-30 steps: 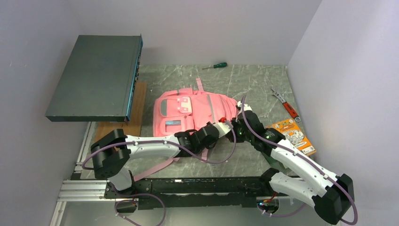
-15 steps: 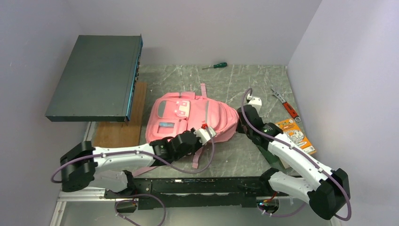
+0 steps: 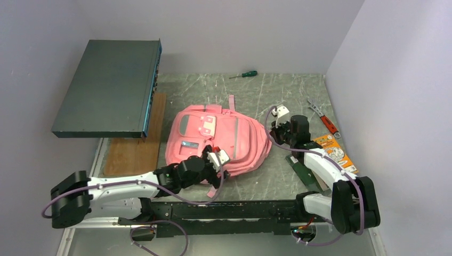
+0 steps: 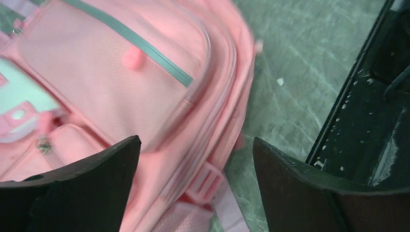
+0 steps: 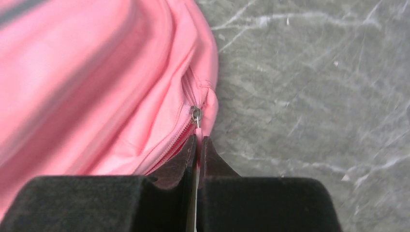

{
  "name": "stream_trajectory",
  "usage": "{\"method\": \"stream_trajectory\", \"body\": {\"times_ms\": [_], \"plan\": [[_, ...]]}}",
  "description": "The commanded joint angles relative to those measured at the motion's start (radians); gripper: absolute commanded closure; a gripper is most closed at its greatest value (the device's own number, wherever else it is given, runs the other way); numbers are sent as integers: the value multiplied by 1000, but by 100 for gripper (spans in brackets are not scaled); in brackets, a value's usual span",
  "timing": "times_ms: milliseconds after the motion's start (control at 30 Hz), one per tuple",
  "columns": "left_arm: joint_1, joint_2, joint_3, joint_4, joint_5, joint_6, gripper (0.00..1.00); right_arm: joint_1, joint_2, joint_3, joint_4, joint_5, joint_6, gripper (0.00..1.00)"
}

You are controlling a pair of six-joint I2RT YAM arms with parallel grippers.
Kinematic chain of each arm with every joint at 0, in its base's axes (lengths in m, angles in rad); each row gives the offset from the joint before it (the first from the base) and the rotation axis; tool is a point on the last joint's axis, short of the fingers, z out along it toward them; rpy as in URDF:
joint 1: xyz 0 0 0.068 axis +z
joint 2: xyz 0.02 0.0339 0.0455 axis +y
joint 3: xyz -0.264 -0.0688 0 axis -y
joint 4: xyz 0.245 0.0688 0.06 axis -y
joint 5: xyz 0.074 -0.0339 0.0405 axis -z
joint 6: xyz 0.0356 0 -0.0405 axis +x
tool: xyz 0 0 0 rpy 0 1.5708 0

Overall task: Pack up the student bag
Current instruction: Unzip the student bag at the center of the board.

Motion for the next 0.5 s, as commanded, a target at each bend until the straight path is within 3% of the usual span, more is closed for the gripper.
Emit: {"method": "stream_trajectory", "body": {"times_ms": [0, 133, 233, 467], "plan": [[-3, -123, 73, -15, 56, -86, 1, -19, -42, 35, 120, -54, -152, 100], [-3, -25, 299, -119, -61, -115, 3, 41, -103, 84, -17, -35, -122, 100], [-1, 159, 430, -81, -138, -163, 16, 99, -173, 87, -33, -7, -72, 100], [1, 523, 663, -17, -131, -190, 16, 129, -223, 165, -222, 37, 48, 100]]}}
